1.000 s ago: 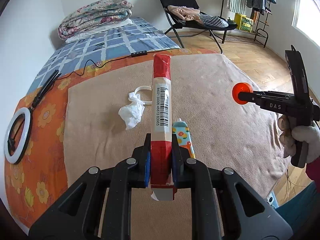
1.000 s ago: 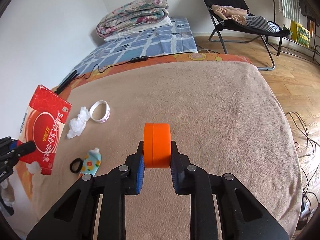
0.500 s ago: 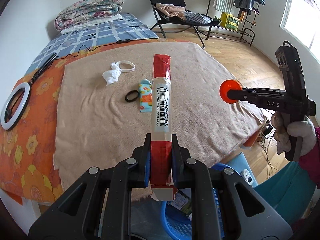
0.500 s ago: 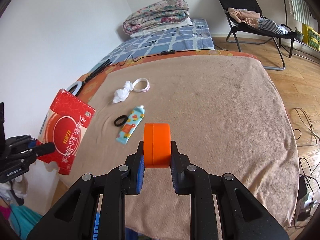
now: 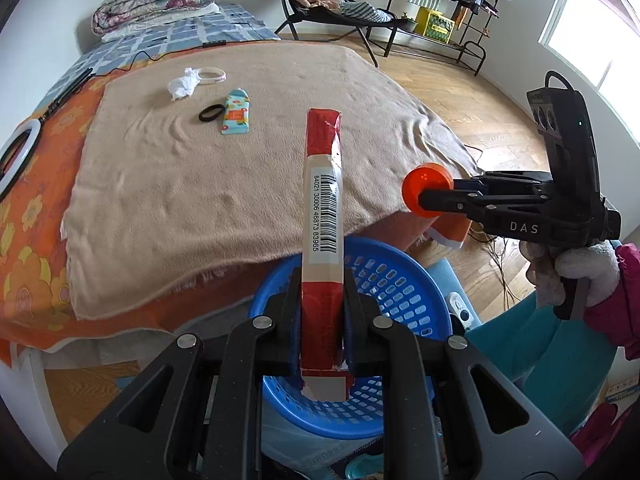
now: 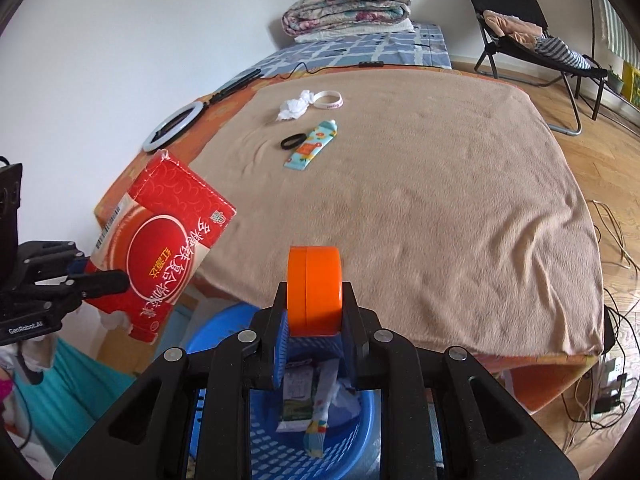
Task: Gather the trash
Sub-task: 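Carry the tissue pack and orange cap over the blue basket with both tools, then lower both tools into the blue basket and open them to drop the items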
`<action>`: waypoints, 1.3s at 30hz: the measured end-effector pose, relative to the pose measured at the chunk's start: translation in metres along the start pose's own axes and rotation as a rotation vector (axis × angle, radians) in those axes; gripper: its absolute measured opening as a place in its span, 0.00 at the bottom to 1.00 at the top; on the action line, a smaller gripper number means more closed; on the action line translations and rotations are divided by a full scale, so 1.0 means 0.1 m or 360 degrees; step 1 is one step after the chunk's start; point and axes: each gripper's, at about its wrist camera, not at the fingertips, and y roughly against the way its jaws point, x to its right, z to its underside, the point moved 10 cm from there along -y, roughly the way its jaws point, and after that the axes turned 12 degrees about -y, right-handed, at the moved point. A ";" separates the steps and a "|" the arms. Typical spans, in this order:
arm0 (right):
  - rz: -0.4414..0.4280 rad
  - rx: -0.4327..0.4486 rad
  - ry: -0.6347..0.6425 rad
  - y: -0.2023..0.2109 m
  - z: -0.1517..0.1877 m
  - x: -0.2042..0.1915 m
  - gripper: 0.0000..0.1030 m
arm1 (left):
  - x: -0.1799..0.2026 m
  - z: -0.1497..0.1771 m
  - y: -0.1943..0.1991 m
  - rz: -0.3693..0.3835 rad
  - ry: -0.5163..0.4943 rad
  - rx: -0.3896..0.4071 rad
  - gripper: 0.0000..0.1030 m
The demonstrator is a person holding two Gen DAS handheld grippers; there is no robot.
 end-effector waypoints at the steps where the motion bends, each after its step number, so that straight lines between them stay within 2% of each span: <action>1: 0.0004 -0.0012 0.0007 0.00 0.08 -0.01 0.20 | 0.02 0.05 -0.03 0.0011 0.0008 -0.0013 0.14; 8: 0.0026 -0.0101 0.0035 -0.10 0.52 0.00 0.20 | 0.16 0.41 -0.24 0.0053 0.0032 -0.0114 0.14; 19: 0.0068 -0.0201 0.0032 -0.26 0.92 0.06 0.20 | 0.33 0.64 -0.45 0.0121 -0.0035 -0.0231 0.14; 27: 0.0090 -0.0277 0.0052 -0.40 1.08 0.07 0.20 | 0.35 0.80 -0.55 0.0155 -0.0011 -0.0313 0.15; 35: 0.0097 -0.0295 0.0056 -0.44 1.09 0.05 0.20 | 0.31 0.84 -0.61 0.0130 0.0015 -0.0356 0.16; 37: 0.0097 -0.0299 0.0052 -0.45 1.10 0.06 0.20 | 0.30 0.85 -0.63 0.0123 0.0024 -0.0367 0.17; 39: 0.0100 -0.0300 0.0049 -0.46 1.10 0.06 0.20 | 0.29 0.86 -0.65 0.0120 0.0040 -0.0376 0.24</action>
